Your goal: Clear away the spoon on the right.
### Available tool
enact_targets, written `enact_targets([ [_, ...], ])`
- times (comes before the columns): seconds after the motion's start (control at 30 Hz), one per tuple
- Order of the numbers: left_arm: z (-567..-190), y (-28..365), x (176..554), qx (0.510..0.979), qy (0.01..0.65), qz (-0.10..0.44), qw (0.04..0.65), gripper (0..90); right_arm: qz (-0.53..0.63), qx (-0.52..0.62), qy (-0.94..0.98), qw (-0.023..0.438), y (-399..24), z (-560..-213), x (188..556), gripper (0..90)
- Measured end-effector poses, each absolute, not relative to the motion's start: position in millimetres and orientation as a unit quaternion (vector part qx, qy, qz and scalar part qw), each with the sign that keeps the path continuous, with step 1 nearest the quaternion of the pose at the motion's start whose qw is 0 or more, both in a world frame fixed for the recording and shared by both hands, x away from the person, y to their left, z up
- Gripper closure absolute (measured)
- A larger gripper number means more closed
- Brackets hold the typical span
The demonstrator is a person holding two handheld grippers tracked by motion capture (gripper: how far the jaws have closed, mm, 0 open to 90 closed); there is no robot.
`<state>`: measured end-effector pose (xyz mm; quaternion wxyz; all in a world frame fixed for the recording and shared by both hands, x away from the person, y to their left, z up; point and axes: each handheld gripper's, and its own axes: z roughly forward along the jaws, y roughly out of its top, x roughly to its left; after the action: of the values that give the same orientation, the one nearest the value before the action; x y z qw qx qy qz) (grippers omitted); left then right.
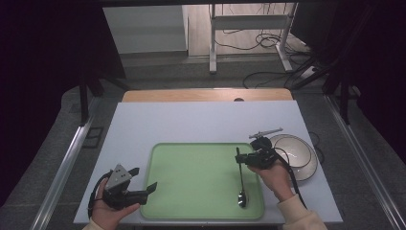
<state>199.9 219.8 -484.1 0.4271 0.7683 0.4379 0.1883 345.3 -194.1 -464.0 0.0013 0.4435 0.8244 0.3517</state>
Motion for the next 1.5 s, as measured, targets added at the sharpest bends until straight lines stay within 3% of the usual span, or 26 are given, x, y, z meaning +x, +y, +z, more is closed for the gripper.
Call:
enact_targets([
  [0.53,-484.6,219.5,200.1,0.769,0.436,0.188,0.427,17.3,0.291,0.443,0.847,0.034,-179.0,-483.2,347.5,69.2],
  [0.77,-484.3,220.1,199.9,0.769,0.437,0.188,0.428,17.3,0.296,0.443,0.845,0.056,-178.8,-479.9,346.4,56.2],
  [0.93,-484.2,220.4,199.6,0.769,0.436,0.189,0.428,17.3,0.311,0.429,0.846,0.065,-178.1,-476.9,344.4,40.7],
  [1.5,-483.1,221.7,200.0,0.765,0.442,0.19,0.428,17.3,0.402,0.372,0.834,0.069,-193.7,-454.4,335.2,27.5],
])
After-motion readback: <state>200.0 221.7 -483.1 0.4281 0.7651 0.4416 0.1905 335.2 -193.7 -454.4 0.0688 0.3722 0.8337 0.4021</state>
